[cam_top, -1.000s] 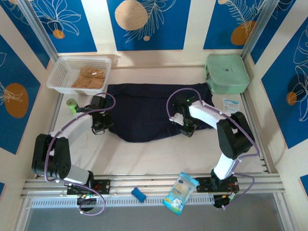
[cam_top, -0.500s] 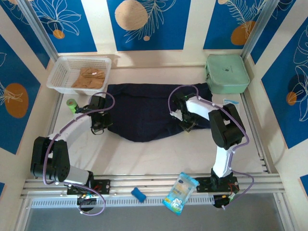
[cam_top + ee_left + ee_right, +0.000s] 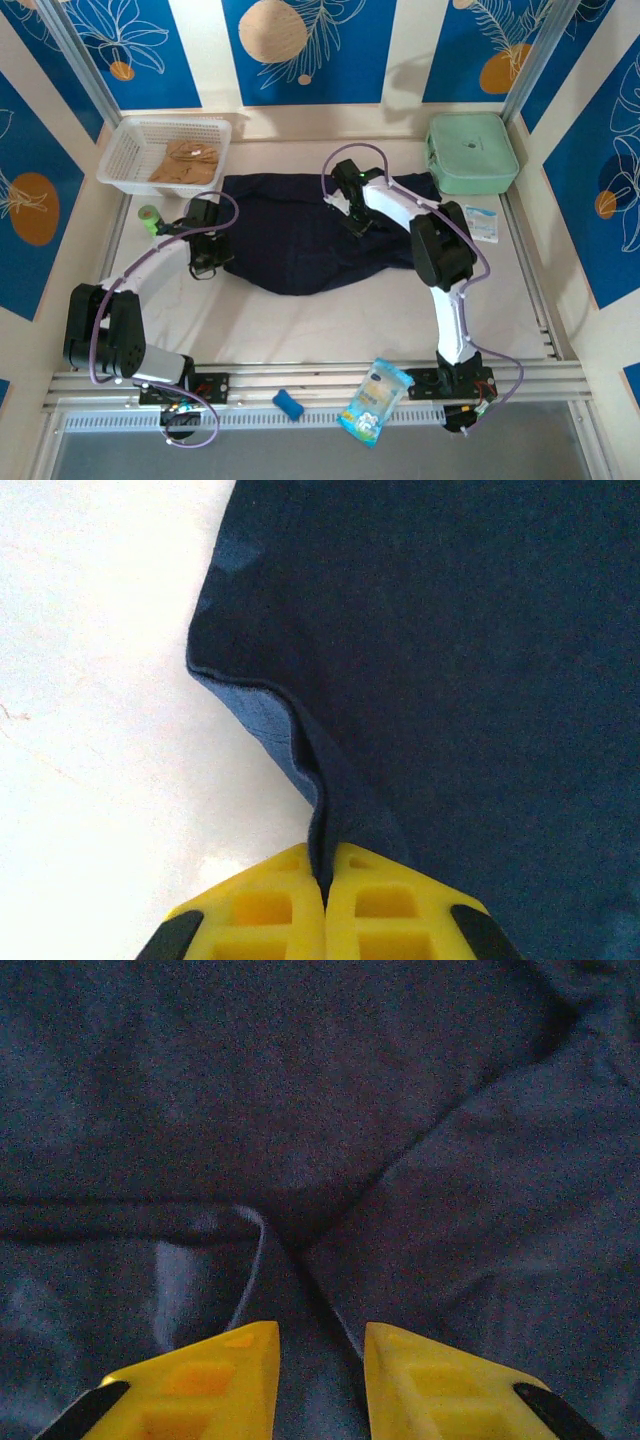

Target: Fold and stack the t-shirts

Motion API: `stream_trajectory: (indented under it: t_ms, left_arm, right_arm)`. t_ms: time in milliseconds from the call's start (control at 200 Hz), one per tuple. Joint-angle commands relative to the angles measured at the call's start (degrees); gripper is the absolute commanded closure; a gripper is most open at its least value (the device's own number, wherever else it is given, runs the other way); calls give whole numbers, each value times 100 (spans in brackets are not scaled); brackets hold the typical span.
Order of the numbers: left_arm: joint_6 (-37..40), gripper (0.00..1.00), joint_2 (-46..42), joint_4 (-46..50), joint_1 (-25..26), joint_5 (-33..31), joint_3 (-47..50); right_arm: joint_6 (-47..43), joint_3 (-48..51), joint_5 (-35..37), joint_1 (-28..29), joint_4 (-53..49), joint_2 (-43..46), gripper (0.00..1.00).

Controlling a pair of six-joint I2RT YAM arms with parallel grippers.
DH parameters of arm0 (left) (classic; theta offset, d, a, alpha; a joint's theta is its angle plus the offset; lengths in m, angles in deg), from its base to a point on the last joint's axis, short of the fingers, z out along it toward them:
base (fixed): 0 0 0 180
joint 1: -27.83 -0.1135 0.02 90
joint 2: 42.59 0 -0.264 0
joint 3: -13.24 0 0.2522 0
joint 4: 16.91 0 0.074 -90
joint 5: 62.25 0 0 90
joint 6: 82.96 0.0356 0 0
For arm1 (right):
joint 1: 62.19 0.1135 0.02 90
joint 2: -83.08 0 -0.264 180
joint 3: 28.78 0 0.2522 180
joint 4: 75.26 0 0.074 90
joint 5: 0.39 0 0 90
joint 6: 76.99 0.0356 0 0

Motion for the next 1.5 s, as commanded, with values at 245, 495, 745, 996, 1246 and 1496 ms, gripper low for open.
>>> stream_trajectory:
  t_ms: [245,495,745,996,1246,1496]
  left_arm:
    - [37,100,42,163,21,-75,-59]
    - [21,100,7,146,23,-83,-46]
    - [42,100,7,149,23,-65,-46]
    - [30,100,-4,155,24,-57,-37]
    - [57,100,25,163,23,-39,-73]
    - [41,100,16,153,26,-31,-37]
  right_arm:
    - [237,756,-281,-101,15,1090,62]
    - [306,1303,-444,102,-288,1347,61]
    - [670,1401,-653,298,-147,1056,59]
    - [802,1301,-482,376,-236,760,61]
    - [893,1246,-13,339,-177,685,63]
    - [864,1114,6,339,-192,691,63]
